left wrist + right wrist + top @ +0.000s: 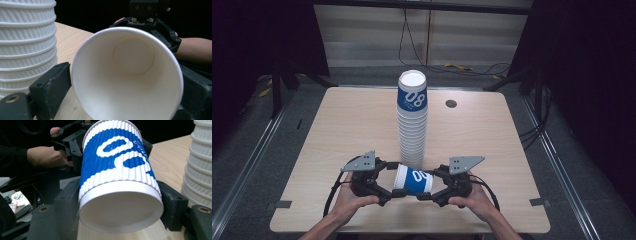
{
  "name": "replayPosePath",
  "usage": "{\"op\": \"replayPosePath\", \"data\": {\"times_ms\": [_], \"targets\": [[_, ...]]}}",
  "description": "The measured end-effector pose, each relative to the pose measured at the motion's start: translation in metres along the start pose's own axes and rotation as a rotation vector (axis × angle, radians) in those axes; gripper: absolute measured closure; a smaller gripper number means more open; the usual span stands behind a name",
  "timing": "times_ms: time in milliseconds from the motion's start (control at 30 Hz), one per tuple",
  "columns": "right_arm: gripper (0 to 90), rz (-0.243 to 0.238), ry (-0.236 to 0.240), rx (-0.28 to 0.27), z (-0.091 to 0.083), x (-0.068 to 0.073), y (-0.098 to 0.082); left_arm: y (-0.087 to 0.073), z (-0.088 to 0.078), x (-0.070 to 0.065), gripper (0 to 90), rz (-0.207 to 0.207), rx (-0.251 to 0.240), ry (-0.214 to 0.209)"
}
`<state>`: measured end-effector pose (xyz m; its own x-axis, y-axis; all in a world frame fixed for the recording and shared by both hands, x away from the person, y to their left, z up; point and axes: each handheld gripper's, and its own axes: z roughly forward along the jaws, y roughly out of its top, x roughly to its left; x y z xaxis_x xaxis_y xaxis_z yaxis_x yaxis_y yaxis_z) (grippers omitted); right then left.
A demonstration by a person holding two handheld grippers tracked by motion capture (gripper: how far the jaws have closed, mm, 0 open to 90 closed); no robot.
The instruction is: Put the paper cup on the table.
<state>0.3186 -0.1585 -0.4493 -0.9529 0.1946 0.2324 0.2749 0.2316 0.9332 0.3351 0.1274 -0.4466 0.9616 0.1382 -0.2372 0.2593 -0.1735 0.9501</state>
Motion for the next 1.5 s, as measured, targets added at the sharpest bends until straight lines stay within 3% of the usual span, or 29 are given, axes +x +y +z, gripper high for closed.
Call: {"op": "replayPosePath", "data": {"times_ms": [133,200,333,633,833,1033,1233,1367,1500], "targets": [[28.7,-0.007,0.005,0.004,0.002,0.001,0.001,0.0,0.002,-0.002,11.6,0.01,0.014,0.004],[28.7,-0.017,0.0,0.012,0.0,0.001,0.002,-0.001,0.002,-0.001,11.7,0.004,0.005,-0.015],[28.6,-0.022,-0.002,0.011,0.0,0.002,0.002,-0.001,0.002,-0.002,11.6,0.015,0.018,-0.001],[26.9,-0.012,-0.008,0.066,0.003,0.002,0.0,0.0,-0.001,0.001,17.8,0.023,0.039,-0.046],[25.4,-0.02,-0.022,0.094,0.005,0.002,-0.001,0.0,-0.001,0.0,18.6,0.025,0.056,-0.045],[23.8,-0.005,-0.032,0.116,0.008,0.003,-0.001,0.001,-0.003,-0.001,18.5,0.036,0.076,-0.027],[16.8,0.057,-0.07,0.146,0.006,0.0,-0.002,0.003,-0.008,0.0,18.4,0.029,0.062,-0.013],[16.5,0.059,-0.087,0.15,0.004,0.0,-0.002,0.003,-0.011,0.0,18.4,0.025,0.061,0.024],[16.0,0.066,-0.108,0.153,0.005,-0.001,-0.001,0.005,-0.012,0.001,18.4,0.014,0.068,0.017]]}}
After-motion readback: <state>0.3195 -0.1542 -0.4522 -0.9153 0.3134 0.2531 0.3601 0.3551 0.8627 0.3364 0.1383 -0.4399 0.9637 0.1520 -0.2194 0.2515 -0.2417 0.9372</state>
